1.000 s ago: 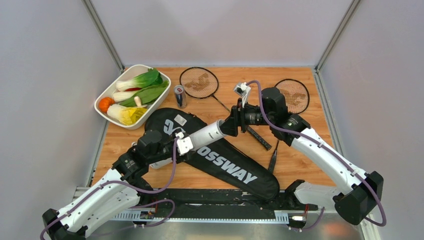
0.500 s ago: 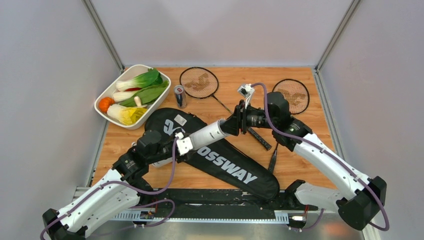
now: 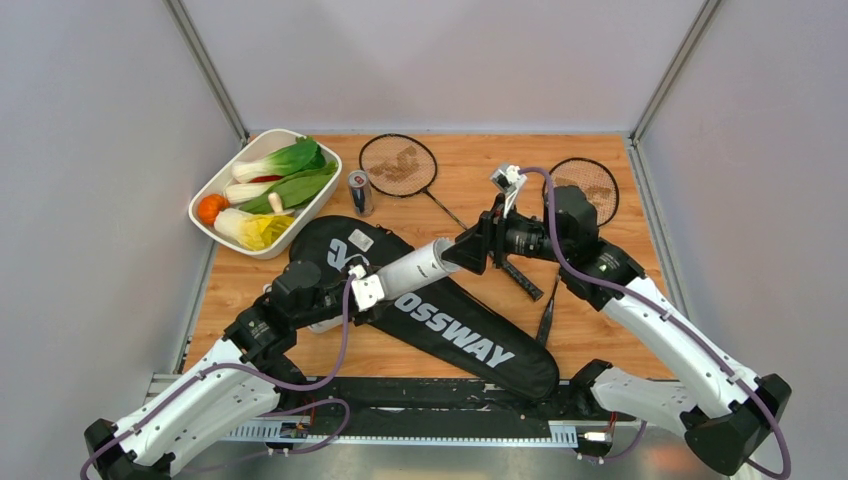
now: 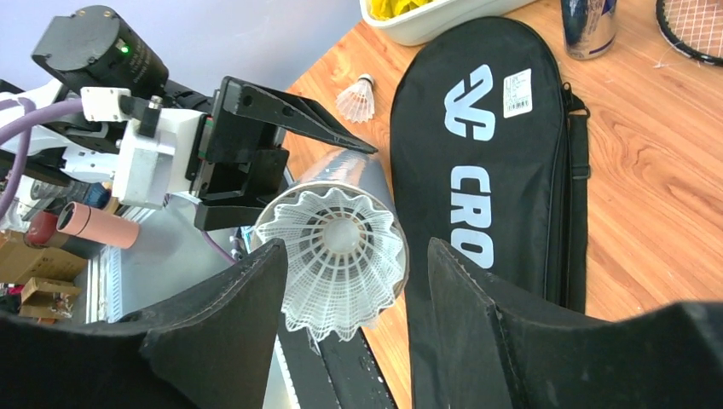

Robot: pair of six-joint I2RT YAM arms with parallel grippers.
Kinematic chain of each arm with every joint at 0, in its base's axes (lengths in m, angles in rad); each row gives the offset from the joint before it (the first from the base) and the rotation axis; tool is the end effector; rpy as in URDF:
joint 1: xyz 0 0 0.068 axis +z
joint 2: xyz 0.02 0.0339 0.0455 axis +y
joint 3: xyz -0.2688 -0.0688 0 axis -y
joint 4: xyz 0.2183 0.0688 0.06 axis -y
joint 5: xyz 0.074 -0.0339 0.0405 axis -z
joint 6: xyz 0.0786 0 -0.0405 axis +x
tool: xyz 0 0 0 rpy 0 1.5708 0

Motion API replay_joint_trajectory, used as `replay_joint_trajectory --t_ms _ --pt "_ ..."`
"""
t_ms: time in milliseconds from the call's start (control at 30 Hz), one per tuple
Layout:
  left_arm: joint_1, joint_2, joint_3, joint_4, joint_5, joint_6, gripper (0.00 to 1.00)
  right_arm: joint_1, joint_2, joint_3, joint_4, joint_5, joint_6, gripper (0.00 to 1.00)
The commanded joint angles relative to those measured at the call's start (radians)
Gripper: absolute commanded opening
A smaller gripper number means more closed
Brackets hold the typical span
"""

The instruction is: Pack up the badminton gear

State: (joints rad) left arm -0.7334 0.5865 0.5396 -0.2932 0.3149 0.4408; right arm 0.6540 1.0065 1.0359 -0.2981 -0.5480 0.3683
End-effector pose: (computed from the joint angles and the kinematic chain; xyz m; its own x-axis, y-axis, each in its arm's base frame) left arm 0.1005 -0.1233 0.2624 0.1400 0.4199 -0.8967 0.8776 0.3668 0.3088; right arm 0.1566 0.1716 0.3696 -0.5271 -0.0168 -0.8497 -0.7805 0.4051 0.4761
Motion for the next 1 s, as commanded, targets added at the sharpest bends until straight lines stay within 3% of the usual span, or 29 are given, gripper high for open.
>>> replay_joint_trajectory --t_ms 0,300,700,967 --pt "-0.004 -0.019 0.023 0.087 0.028 0.01 0.0 0.006 0.038 0.042 -0.012 -0.001 -0.028 0.64" --pt "-0.004 -0.014 0.023 0.098 0.038 0.006 0.0 0.017 0.14 -0.006 0.131 -0.138 0.039 0.6" --pt "-0.004 0.003 0.027 0.103 0.038 0.006 0.0 0.039 0.201 -0.021 0.157 -0.141 0.06 0.62" --pt "-0.004 0.011 0.027 0.102 0.032 0.004 0.0 0.041 0.21 0.008 0.088 -0.1 0.022 0.48"
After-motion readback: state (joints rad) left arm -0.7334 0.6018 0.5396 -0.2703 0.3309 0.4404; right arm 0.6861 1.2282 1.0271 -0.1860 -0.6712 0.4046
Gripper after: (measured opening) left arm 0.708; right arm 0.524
